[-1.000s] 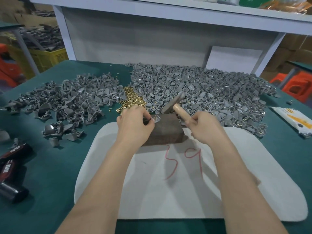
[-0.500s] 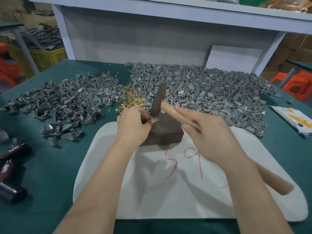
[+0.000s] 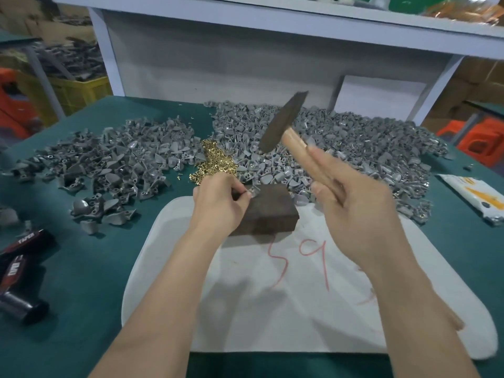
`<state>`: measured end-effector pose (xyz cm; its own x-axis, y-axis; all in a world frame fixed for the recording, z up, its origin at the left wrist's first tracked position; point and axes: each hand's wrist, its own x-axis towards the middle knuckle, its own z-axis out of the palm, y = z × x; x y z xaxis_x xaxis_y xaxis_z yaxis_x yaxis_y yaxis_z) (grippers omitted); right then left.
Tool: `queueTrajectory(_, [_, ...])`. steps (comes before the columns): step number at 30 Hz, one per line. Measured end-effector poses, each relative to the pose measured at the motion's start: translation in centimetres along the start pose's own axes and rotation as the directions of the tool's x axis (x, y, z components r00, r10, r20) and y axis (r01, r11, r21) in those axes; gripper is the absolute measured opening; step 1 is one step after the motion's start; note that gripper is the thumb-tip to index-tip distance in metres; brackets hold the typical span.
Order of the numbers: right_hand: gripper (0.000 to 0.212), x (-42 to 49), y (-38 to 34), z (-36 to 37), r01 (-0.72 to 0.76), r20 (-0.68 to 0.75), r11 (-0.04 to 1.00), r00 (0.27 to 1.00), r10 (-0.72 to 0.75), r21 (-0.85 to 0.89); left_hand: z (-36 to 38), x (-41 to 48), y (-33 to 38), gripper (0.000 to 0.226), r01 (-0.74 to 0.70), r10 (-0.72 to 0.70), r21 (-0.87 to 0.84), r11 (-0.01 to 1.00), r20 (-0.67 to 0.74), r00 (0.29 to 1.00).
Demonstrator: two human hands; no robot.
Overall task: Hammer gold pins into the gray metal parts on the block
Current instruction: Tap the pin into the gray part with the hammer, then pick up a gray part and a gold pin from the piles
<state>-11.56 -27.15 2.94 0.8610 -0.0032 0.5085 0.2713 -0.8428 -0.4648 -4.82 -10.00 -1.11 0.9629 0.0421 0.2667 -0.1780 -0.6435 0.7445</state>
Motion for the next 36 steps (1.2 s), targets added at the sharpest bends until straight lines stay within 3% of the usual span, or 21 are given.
queueTrajectory(3, [0.050,0.2,0.2,0.2,-0.034,0.318,0.990,0.945,0.077,-0.137,-0.2,-0.1,0.3,0.026,-0.001,0.001,-0.003,1.000,0.009,1.000])
queueTrajectory(6, [0.050,1.0,0.0,0.1,-0.001,0.241,0.989,0.970,0.037,-0.148,-0.2,-0.1,0.2,0.024,0.001,-0.001,0.010,1.000,0.021,1.000])
queueTrajectory(8, [0.050,1.3,0.2,0.6,-0.030,0.070,0.999,0.997,0.031,-0.016,-0.1,-0.1,0.1,0.024,0.010,-0.010,0.025,1.000,0.006,1.000])
queueTrajectory(10, [0.047,2.2,1.0,1.6,-0.107,-0.007,0.993,0.994,0.108,0.058,-0.1,-0.1,0.1,0.025,0.019,-0.019,0.049,0.999,0.003,1.000])
queueTrajectory(14, [0.036,4.4,3.7,4.0,-0.335,0.230,0.942,0.918,0.322,0.019,-0.3,-0.1,0.2,0.029,0.025,-0.025,0.029,0.999,0.015,1.000])
queueTrajectory(17, [0.028,4.6,5.4,5.2,-0.367,0.318,0.929,0.876,0.364,-0.050,-0.3,0.1,0.0,0.022,0.026,-0.026,0.027,0.999,0.013,1.000])
queueTrajectory(20, [0.033,4.5,5.8,5.4,-0.324,0.210,0.937,0.914,0.346,-0.132,-0.3,0.1,0.1,0.023,0.012,-0.012,0.016,1.000,0.009,1.000])
queueTrajectory(23, [0.035,5.0,4.1,5.2,-0.167,0.068,0.986,0.984,0.166,0.012,-0.2,0.2,0.2,0.021,-0.012,0.012,-0.009,1.000,-0.014,1.000])
queueTrajectory(26, [0.017,5.7,1.1,6.3,-0.096,0.313,0.968,0.949,0.020,0.230,0.0,0.4,0.0,0.012,-0.079,0.077,-0.063,0.995,-0.036,0.996])
queueTrajectory(28, [0.011,6.6,0.0,7.0,-0.131,0.340,0.955,0.940,0.035,0.265,0.0,0.5,-0.2,0.010,-0.095,0.088,-0.085,0.992,-0.087,0.992])
queueTrajectory(30, [0.011,8.3,0.1,7.3,-0.184,0.145,0.939,0.978,0.147,0.290,-0.4,0.7,-0.4,0.015,-0.060,0.030,-0.150,0.987,-0.196,0.980])
queueTrajectory(32, [0.037,10.5,0.8,7.1,-0.292,-0.042,0.927,0.950,0.310,0.237,-1.0,0.9,-0.6,0.014,-0.007,-0.095,-0.302,0.953,-0.323,0.942])
queueTrajectory(34, [0.067,12.0,0.8,7.4,-0.433,0.029,0.901,0.901,0.433,0.005,-1.7,1.3,-0.9,0.013,0.053,-0.295,-0.531,0.846,-0.383,0.875])
queueTrajectory(36, [0.069,12.2,-0.9,9.0,-0.350,0.117,0.927,0.923,0.365,-0.134,-2.3,1.7,-1.6,0.016,0.058,-0.492,-0.745,0.664,-0.378,0.784])
